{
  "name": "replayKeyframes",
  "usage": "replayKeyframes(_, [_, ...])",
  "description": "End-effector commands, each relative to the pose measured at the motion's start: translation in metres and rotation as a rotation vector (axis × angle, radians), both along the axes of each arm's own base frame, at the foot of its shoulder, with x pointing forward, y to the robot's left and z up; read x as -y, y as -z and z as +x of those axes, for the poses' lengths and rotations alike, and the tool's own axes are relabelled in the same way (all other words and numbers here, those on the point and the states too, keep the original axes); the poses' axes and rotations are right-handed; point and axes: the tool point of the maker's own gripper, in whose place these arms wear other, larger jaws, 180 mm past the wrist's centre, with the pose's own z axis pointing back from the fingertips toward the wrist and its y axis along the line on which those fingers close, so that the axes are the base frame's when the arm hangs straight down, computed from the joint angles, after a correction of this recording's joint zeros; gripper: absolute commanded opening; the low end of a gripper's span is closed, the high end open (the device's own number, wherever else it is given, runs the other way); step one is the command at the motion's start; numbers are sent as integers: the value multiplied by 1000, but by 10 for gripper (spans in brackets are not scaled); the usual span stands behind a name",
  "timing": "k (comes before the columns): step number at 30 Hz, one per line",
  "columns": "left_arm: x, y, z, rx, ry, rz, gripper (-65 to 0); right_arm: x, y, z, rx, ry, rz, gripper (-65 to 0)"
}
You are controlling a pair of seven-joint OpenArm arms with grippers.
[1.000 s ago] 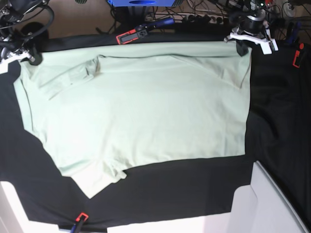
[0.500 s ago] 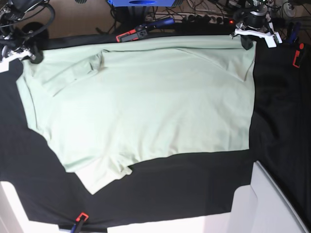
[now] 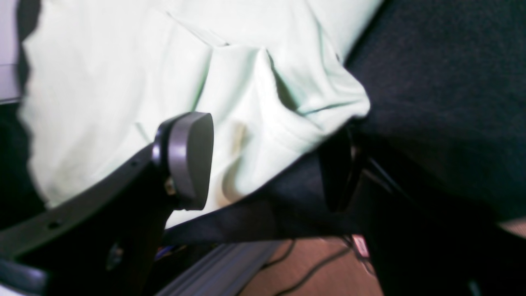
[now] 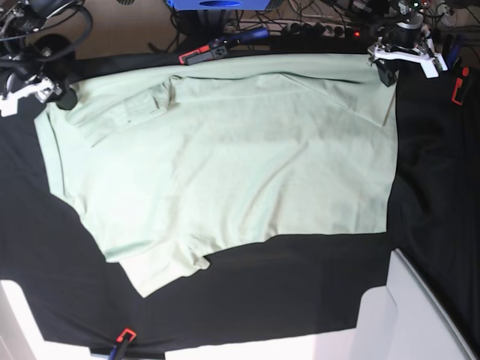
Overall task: Fold the T-shirt properly
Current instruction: 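Open both grippers and lift them away from the shirt, then move both grippers along the shirt to its side edges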
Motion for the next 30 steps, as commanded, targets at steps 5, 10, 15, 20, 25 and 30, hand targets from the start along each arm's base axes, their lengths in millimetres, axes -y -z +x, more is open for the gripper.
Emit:
replayKeyframes(5, [-46, -38, -4, 70, -77, 108, -299, 45, -35, -30, -85, 44, -210, -238])
replayKeyframes(10, [-76, -55, -14, 86, -140, 168, -299, 63, -61, -18, -46, 34, -312, -238])
replayKeyframes(15, [-90, -86, -5, 149, -151, 230, -301, 82, -84, 19, 2, -78, -402, -236])
replayKeyframes(20, [-71, -115, 31, 236, -65, 262, -307, 68, -101, 79, 64, -318, -471, -236])
replayKeyframes(25, [-25, -116, 87, 212, 173, 407, -307, 42, -97, 137, 99, -516, -450, -236])
replayKeyframes(30, [-6, -99, 126, 100, 256, 449, -299, 24, -86, 183, 149, -599, -394, -236])
